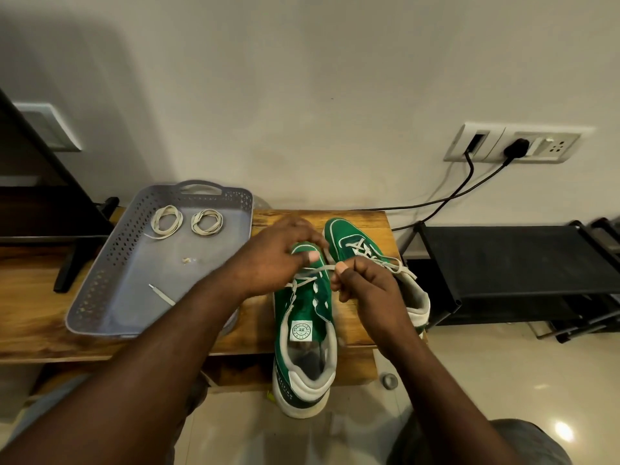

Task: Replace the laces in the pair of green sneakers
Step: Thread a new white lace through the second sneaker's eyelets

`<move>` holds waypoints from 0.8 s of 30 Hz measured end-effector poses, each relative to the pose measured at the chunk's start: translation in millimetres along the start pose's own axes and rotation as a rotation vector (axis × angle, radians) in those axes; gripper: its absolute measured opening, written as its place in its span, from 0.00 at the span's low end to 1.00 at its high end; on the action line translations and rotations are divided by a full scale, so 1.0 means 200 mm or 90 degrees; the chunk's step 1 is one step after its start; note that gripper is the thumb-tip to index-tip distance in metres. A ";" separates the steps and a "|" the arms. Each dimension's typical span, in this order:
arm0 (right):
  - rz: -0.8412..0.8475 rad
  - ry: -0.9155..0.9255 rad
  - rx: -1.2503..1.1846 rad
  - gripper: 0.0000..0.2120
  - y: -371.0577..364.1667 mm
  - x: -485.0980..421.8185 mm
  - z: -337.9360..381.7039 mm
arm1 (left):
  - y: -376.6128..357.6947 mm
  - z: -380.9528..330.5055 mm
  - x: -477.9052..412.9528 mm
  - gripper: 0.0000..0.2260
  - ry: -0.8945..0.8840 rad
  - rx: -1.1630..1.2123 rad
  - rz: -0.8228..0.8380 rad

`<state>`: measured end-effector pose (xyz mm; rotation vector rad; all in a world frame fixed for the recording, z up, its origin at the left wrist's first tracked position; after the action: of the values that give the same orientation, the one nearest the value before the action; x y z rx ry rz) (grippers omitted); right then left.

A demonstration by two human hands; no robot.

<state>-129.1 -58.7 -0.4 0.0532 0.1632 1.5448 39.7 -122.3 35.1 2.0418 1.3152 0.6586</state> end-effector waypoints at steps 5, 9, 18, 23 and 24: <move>-0.004 -0.013 0.010 0.12 -0.02 -0.01 -0.01 | -0.09 -0.04 0.01 0.07 0.068 0.056 0.085; -0.018 -0.013 0.001 0.12 0.03 -0.01 -0.01 | 0.00 0.02 -0.01 0.07 0.096 -0.041 0.017; -0.025 0.012 0.016 0.10 0.00 -0.01 0.02 | 0.04 0.01 0.02 0.05 0.092 0.095 0.016; -0.053 0.000 0.032 0.09 0.02 0.00 0.00 | 0.19 0.12 0.05 0.06 0.142 0.287 -0.007; -0.042 -0.014 0.046 0.08 0.01 0.00 -0.01 | 0.21 0.14 0.06 0.06 0.143 0.328 -0.015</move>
<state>-131.0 -58.1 -1.2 0.1203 0.2016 1.4715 88.8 -131.5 48.0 2.4000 1.7815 0.5945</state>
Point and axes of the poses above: each hand's wrist, its own x-axis away from the middle knuckle, its own y-axis out of the back of the hand, z = x × y, the point moved 7 cm from there along -x, towards the middle knuckle, and after that the axes turned 5 degrees about y, right-handed, at the moved point
